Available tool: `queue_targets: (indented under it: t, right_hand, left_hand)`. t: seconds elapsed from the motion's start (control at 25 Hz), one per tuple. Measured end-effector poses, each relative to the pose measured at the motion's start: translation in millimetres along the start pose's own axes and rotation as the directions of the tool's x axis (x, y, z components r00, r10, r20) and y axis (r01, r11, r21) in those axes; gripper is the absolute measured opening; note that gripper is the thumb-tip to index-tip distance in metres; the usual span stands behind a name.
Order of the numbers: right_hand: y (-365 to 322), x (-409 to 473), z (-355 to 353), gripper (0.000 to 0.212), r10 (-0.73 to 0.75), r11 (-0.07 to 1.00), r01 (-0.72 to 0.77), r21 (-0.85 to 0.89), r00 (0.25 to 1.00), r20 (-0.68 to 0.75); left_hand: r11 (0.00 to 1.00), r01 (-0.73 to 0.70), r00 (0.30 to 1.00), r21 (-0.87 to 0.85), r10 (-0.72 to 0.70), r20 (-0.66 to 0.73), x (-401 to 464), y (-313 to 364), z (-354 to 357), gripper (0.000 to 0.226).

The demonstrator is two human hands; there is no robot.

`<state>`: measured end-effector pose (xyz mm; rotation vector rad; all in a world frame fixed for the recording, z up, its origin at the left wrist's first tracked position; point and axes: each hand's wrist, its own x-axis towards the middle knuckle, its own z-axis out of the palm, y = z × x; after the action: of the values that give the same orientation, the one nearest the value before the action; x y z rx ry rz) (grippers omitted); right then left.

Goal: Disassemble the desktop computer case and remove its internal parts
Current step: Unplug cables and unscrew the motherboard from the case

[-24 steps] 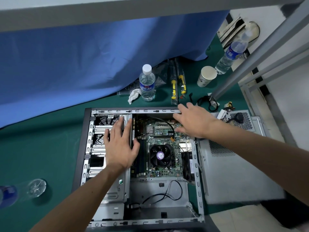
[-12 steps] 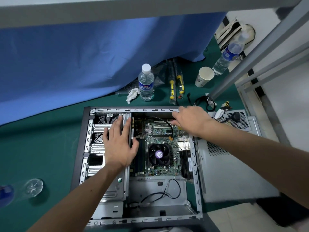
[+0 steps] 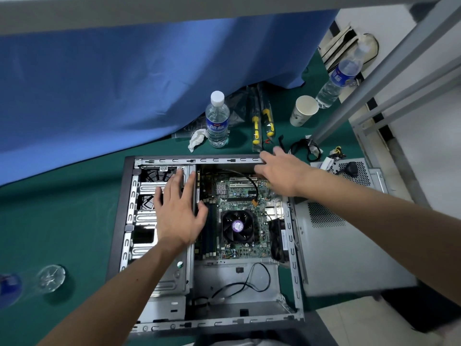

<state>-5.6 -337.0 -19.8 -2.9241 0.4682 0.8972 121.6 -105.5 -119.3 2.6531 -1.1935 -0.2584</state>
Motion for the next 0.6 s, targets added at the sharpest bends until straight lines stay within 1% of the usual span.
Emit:
queue_targets:
  t: [0.04,0.08,0.12,0.2,0.24,0.28,0.32,0.4,0.44,0.48,0.56,0.6]
  right_hand:
    - [4,-1,-1,0.039,-0.025,0.999,0.024,0.045,0.999,0.021]
    - [4,-2,-1,0.040,-0.021,0.998,0.019,0.063,0.999,0.043]
    - [1,-2,-1,0.039,0.007,0.999,-0.008,0.050,0.999,0.032]
    - [-5,-2,2,0.041,0.104,0.994,-0.104,-0.025,0.995,-0.005]
    - [-8,-1,4,0.038,0.112,0.990,-0.114,-0.083,0.993,-0.037]
    - [-9,0,6,0.031,0.078,0.990,-0.085,-0.110,0.995,-0.068]
    - [-8,0,5,0.029,0.024,0.995,-0.032,-0.098,0.996,-0.080]
    - [-5,2,0,0.040,-0.094,0.996,0.094,-0.004,0.994,-0.051]
    - [-7,2,0,0.041,-0.108,0.994,0.109,0.029,0.993,-0.042]
    - [-10,1,0,0.040,-0.083,0.997,0.083,-0.006,0.995,-0.054]
    - [-16,0,7,0.037,0.047,0.994,-0.056,-0.089,0.994,-0.097]
    - [-18,-1,8,0.038,0.097,0.990,-0.107,-0.087,0.989,-0.110]
  left_hand:
    - [1.000,0.000,1.000,0.002,0.000,0.001,0,0,0,0.072]
    - [1.000,-0.001,1.000,0.002,0.001,0.001,0,0,0,0.072]
    - [1.000,-0.001,1.000,-0.001,0.001,-0.001,-1,1,0,0.072]
    - [1.000,0.001,1.000,-0.011,-0.001,-0.008,-1,1,0,0.072]
    - [1.000,0.003,1.000,-0.011,-0.003,-0.007,-2,1,0,0.073]
    - [1.000,0.001,1.000,-0.005,-0.001,-0.007,-3,1,0,0.073]
    - [1.000,-0.001,1.000,0.002,0.001,-0.010,-3,1,0,0.072]
    - [1.000,-0.001,1.000,0.002,0.001,-0.018,-1,1,2,0.072]
    - [1.000,-0.002,1.000,0.005,0.002,-0.017,-1,0,2,0.072]
    - [1.000,-0.006,1.000,0.007,0.006,-0.019,-1,-1,2,0.072]
    - [1.000,-0.011,1.000,0.001,0.011,-0.024,-1,-1,3,0.072]
    - [1.000,-0.011,1.000,-0.002,0.011,-0.025,-1,-1,2,0.071]
